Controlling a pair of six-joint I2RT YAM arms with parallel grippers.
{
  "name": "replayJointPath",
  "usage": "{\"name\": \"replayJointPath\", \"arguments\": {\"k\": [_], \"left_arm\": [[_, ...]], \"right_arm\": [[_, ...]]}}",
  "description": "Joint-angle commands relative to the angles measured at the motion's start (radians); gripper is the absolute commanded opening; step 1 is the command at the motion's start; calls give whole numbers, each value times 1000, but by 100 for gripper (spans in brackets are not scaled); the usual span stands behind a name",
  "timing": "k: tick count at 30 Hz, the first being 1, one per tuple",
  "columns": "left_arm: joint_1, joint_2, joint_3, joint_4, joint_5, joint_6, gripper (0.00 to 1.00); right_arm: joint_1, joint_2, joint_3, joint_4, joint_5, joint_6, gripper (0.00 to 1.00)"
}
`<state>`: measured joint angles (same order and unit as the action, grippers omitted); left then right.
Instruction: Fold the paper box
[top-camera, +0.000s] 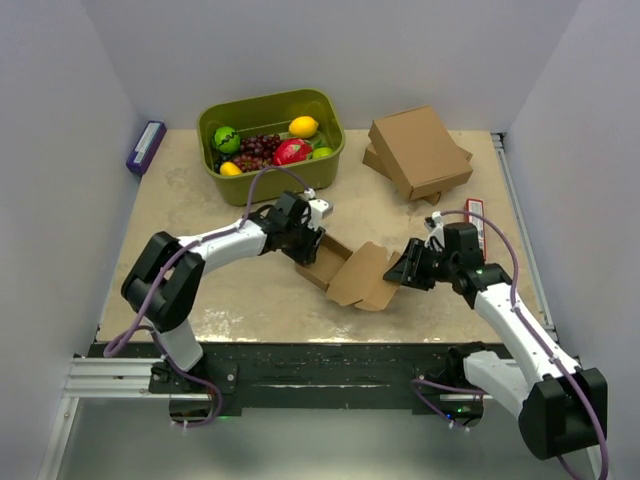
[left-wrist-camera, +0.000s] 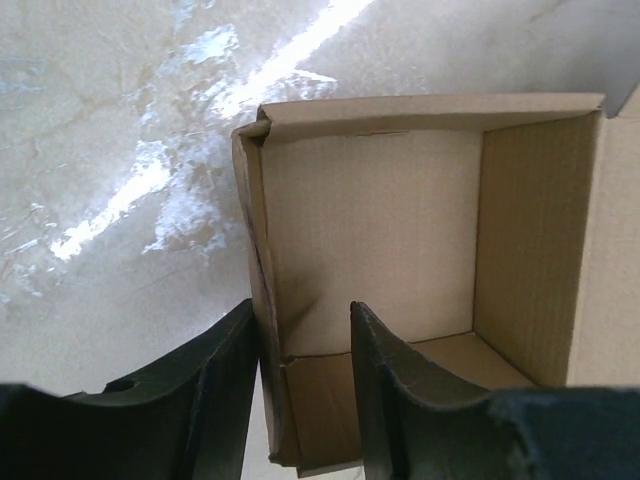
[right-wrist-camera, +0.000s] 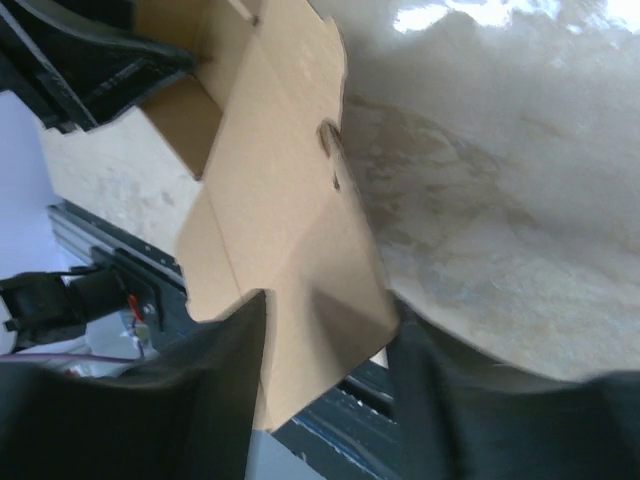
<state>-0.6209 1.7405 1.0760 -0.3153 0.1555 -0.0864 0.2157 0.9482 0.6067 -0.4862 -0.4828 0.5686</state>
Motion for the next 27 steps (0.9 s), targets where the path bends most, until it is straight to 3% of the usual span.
{"name": "replayJointPath", "arguments": {"k": [1, 3, 4, 5, 7, 10, 20, 23, 27], "left_arm": [[4, -71, -13, 76, 110, -32, 51], [7, -93, -8, 81, 121, -27, 58], [7, -102, -5, 81, 133, -23, 66], [6, -114, -2, 81, 139, -12, 70], [9, -160, -2, 90, 135, -4, 81], [24, -234, -2, 93, 124, 13, 99], [113, -435, 59, 116, 193, 39, 100], [191, -423, 166, 124, 307, 20, 100], [227, -360, 278, 90, 566, 82, 100]], "right_arm": [[2, 30, 14, 135, -53, 34, 38], [2, 47, 36, 124, -37, 16, 31], [2, 67, 60, 120, -34, -5, 27], [2, 78, 74, 110, -34, -16, 17], [2, 99, 126, 97, -20, -53, 9], [2, 144, 206, 71, -8, -105, 2], [2, 346, 511, -123, -60, -355, 0], [2, 414, 602, -152, -111, -406, 0], [13, 489, 729, -187, -216, -485, 0]]}}
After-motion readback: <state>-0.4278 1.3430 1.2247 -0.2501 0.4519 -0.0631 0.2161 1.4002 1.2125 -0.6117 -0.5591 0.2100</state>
